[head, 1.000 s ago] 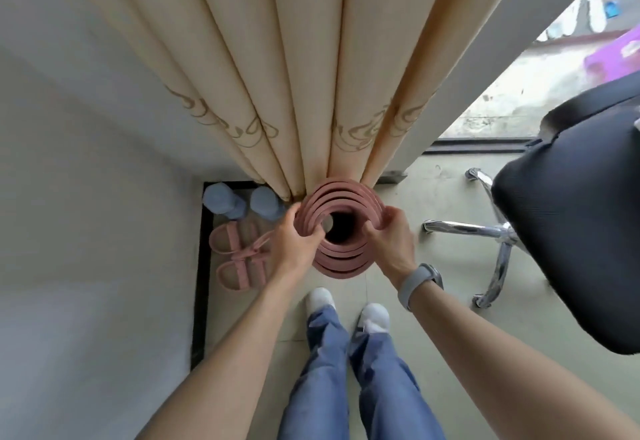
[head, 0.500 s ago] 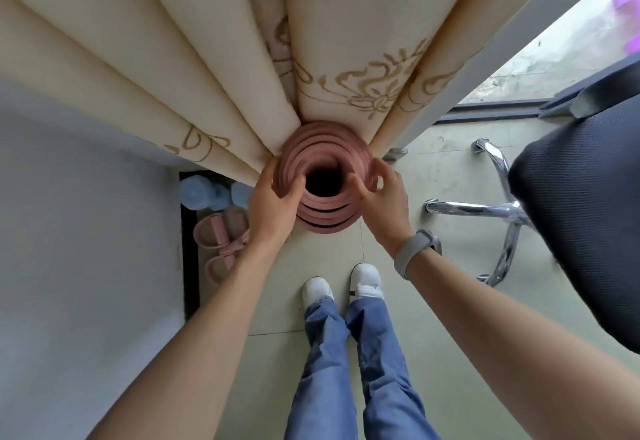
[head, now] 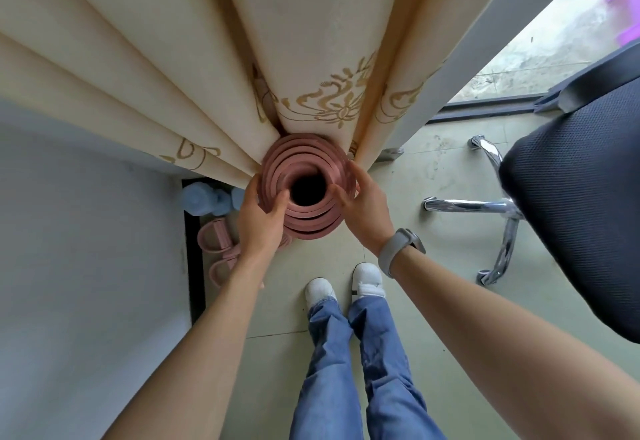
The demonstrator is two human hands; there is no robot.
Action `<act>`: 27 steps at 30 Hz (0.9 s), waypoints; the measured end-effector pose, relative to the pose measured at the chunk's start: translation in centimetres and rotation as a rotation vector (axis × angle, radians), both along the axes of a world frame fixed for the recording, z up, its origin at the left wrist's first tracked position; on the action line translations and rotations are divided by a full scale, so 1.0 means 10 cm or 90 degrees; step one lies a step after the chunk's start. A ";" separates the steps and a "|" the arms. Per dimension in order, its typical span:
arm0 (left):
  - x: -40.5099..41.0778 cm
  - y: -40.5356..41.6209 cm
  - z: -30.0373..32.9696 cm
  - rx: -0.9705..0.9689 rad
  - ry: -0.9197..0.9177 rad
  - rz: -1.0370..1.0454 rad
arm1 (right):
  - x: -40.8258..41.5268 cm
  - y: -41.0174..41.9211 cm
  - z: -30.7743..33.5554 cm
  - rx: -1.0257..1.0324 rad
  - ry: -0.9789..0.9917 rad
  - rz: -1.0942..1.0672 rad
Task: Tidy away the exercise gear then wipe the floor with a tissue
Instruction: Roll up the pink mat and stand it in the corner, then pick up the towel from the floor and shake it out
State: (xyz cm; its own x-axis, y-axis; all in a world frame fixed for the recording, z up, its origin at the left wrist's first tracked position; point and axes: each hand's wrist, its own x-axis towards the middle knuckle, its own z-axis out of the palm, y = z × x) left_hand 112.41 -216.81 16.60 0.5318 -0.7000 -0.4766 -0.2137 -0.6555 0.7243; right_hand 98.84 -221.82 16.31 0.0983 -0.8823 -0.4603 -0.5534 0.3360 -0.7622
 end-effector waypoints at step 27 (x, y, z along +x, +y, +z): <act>-3.11 0.51 2.03 -0.063 -0.247 -0.805 | -3.28 2.00 2.15 -0.019 0.101 -0.465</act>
